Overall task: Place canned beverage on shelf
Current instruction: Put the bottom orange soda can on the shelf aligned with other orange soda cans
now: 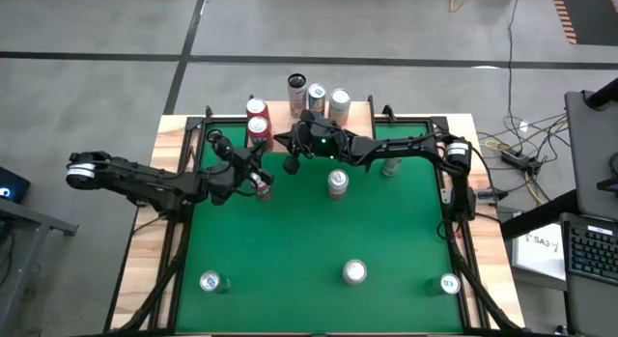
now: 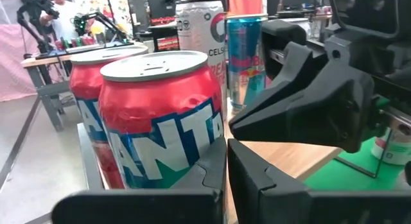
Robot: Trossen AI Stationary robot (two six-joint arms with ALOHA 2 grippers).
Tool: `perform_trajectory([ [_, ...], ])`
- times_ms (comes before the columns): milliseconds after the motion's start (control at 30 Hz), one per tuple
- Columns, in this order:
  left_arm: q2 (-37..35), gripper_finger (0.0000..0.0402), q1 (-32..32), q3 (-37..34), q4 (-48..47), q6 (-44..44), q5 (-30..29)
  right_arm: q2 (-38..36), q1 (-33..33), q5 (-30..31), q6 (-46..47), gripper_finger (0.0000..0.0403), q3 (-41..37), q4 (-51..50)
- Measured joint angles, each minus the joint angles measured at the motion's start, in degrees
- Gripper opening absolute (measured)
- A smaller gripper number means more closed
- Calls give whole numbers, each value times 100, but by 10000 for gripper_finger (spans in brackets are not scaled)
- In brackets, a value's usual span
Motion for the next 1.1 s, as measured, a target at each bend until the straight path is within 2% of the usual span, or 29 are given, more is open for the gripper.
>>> perform_trajectory([
  [300,-2,0,-2,0,-7,-22,-26,-3,0,2,4,12,0,-121],
  [567,-140,0,-137,0,-39,-36,-27,-294,0,13,124,12,0,-712],
  [800,-517,0,-780,6,-83,492,-15,-1028,2,7,291,12,0,-1452],
  [900,-774,0,-1175,35,-186,789,204,-1415,2,2,447,12,0,-1798],
  [967,-938,0,-1409,54,-348,971,455,-1649,14,0,459,12,0,-1952],
  [1100,-1224,0,-1676,136,-1031,943,565,-1957,39,-4,463,12,2,-2174],
])
